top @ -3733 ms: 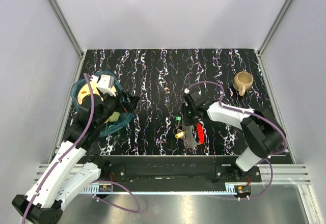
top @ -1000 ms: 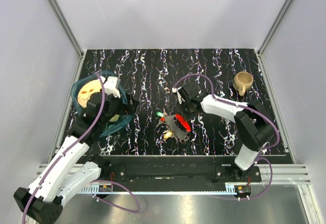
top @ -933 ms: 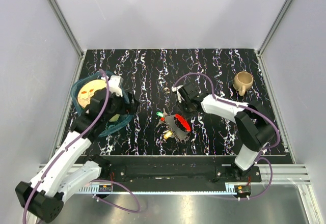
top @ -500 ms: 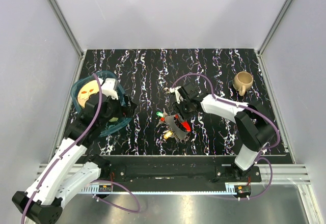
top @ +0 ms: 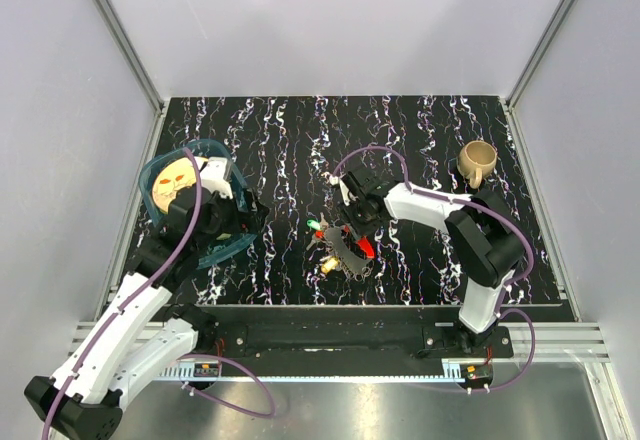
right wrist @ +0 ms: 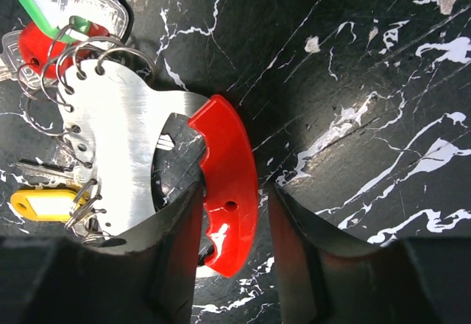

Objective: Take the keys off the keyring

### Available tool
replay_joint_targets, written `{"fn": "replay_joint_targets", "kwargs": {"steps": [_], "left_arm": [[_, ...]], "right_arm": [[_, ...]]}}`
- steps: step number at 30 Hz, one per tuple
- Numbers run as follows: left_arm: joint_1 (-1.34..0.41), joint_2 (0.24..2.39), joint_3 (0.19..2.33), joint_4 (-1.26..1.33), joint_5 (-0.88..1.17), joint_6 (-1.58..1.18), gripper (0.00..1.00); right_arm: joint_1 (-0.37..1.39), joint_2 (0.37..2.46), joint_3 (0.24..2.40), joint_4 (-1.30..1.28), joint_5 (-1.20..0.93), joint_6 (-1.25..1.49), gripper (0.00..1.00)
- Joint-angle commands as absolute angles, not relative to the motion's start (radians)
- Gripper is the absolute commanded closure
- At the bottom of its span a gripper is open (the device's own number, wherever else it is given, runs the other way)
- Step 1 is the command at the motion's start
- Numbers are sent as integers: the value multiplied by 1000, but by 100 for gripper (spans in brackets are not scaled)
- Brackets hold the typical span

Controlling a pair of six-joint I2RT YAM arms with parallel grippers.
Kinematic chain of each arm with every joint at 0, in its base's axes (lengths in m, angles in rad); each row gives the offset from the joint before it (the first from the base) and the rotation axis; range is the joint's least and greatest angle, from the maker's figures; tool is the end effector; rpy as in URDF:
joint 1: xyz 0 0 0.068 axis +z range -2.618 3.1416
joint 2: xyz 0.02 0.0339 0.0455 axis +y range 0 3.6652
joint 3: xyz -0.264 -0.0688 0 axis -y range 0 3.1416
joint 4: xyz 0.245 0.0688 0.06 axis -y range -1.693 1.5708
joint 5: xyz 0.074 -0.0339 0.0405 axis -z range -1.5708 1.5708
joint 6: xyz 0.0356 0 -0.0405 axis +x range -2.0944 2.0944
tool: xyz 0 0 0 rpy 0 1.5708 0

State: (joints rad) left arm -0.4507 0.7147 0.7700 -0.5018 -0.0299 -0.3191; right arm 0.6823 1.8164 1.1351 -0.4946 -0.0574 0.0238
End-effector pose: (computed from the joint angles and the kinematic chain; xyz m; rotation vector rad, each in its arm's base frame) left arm 0.1452 -0.0691 0.3127 0.1154 2.0440 -0.4558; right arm 0.2738 0.2251 0.1608 -0.9135 2.6240 0.2670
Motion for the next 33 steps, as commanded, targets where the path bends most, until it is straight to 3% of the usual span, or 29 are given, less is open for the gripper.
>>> {"fn": "replay_joint_targets", "kwargs": {"steps": [1,11,13,16,23,27,33], "left_arm": [[-449,709,767,-454,-32,-322,7],[-448,727,775,-439,-5,-322,8],[-434,779,784,-451,79,-322,11],[-397,862,819,-471,173,-344,16],[-316,928,859,-443,304,-353,16],[-288,980,842,-356,429,-305,17],[-288,1104,821,-201,567,-262,18]], "right_arm": [[692,1833,1164,-496,-18,35,56],[736,1827,1141,-428,61,5,70],[744,1818,1128,-393,69,-38,73],[749,1786,1097,-316,55,-86,75],[749,1688,1019,-151,68,-130,77],[755,1620,899,74,70,-166,77],[765,1546,810,179,78,-215,77]]}}
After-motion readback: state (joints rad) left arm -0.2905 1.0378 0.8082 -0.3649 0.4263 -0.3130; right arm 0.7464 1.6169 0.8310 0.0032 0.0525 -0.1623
